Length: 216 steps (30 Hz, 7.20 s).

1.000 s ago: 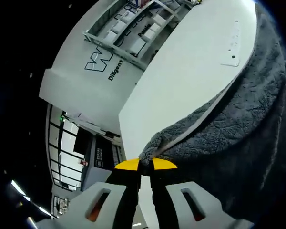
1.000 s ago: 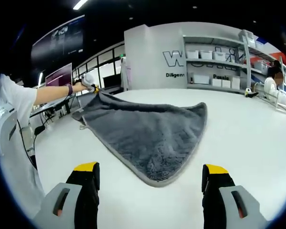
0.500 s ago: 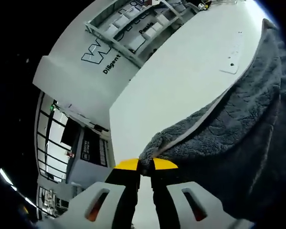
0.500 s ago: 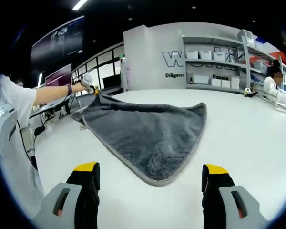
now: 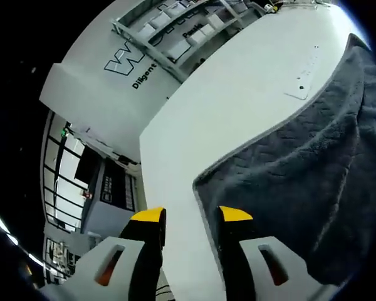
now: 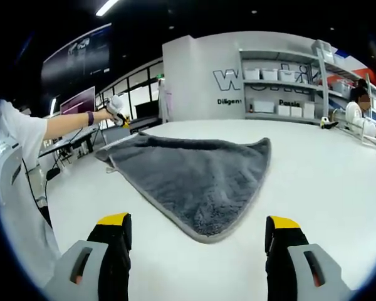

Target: Open the folded towel by lifting each exposed corner and separating the folded layers until the towel lies flat within the target outline without major curled edges

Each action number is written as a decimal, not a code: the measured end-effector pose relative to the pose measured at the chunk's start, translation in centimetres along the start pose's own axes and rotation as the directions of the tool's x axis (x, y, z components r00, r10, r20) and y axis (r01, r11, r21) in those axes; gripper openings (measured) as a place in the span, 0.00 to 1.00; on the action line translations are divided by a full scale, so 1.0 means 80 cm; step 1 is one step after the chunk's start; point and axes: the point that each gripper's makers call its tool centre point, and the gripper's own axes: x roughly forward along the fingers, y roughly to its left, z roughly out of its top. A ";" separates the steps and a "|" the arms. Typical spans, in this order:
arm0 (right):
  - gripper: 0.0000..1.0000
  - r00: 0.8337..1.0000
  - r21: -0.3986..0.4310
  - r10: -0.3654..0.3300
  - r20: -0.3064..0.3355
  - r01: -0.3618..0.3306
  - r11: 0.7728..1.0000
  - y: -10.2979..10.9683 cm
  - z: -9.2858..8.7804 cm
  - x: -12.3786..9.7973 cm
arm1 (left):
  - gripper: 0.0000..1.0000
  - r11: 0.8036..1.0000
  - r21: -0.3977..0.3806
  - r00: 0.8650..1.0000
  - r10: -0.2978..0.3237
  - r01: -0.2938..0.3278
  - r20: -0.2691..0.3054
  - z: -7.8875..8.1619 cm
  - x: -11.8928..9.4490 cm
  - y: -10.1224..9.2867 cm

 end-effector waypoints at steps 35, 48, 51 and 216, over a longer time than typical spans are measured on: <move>0.89 1.000 -0.005 0.000 0.023 0.000 1.000 0.006 0.002 -0.015 | 0.90 0.933 -0.220 0.923 -0.206 0.286 0.326 0.056 -0.120 -0.114; 0.90 1.000 -0.015 -0.004 0.009 0.004 1.000 0.003 0.006 -0.017 | 0.96 0.863 -0.285 0.842 -0.248 0.416 0.479 0.040 -0.197 -0.168; 0.90 1.000 -0.012 -0.006 0.002 0.006 1.000 0.003 0.005 -0.014 | 0.98 0.866 -0.280 0.832 -0.237 0.415 0.502 0.034 -0.216 -0.175; 0.06 0.895 -0.147 -0.422 -0.146 0.402 0.904 -0.143 -0.050 -0.038 | 0.85 0.815 -0.389 0.847 -0.214 0.429 0.486 -0.129 -0.322 -0.272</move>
